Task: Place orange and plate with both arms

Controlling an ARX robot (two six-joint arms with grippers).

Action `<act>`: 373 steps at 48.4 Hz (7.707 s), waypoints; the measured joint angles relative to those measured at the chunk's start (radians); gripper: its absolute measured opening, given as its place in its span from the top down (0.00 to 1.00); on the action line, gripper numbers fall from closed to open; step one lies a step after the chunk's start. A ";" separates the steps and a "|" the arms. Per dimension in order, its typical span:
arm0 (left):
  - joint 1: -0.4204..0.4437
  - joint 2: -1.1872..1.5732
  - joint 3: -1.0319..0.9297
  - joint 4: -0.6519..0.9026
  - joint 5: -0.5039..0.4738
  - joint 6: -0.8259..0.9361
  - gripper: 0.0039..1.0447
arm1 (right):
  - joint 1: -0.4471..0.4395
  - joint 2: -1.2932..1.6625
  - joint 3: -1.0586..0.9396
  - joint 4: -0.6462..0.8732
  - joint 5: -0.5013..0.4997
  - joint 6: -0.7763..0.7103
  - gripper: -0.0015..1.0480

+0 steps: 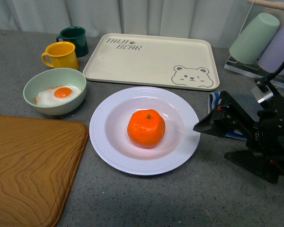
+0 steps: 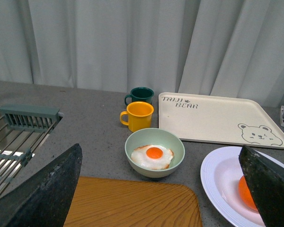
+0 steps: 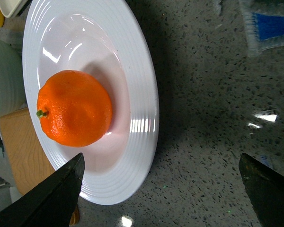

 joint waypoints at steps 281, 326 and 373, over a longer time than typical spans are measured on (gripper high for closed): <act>0.000 0.000 0.000 -0.001 0.000 0.000 0.06 | -0.179 -0.585 -0.467 0.798 0.472 -0.710 0.99; 0.000 0.000 0.000 -0.001 0.000 0.000 0.06 | -0.198 -1.325 -0.666 0.264 0.468 -0.709 0.99; 0.000 0.000 0.000 -0.001 0.000 0.000 0.06 | -0.198 -1.730 -0.666 -0.124 0.468 -0.709 0.99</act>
